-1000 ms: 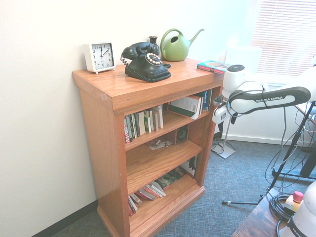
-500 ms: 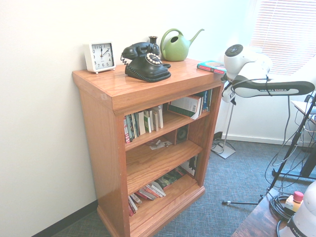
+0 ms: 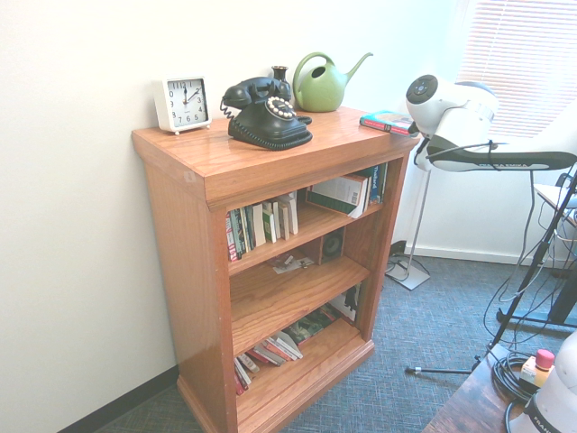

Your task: Organize the shelf

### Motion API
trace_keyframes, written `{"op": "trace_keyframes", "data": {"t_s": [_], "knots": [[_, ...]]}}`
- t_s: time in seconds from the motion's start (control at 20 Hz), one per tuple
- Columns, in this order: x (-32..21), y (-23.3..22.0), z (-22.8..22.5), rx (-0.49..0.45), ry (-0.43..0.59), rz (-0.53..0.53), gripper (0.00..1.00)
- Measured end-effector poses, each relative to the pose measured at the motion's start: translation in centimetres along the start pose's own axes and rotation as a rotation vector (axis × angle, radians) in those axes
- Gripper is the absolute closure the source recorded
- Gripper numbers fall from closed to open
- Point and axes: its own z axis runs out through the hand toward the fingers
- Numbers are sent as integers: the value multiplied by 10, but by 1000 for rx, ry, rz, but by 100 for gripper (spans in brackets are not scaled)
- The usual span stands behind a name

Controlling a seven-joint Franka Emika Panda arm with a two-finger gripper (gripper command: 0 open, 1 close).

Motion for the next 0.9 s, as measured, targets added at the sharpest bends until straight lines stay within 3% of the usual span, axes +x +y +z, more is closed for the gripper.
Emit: {"op": "trace_keyframes", "data": {"t_s": [0.55,0.9], "knots": [[15,-24,-2,-110,171,-74,0],[29,-37,11,-155,196,-84,0]]}}
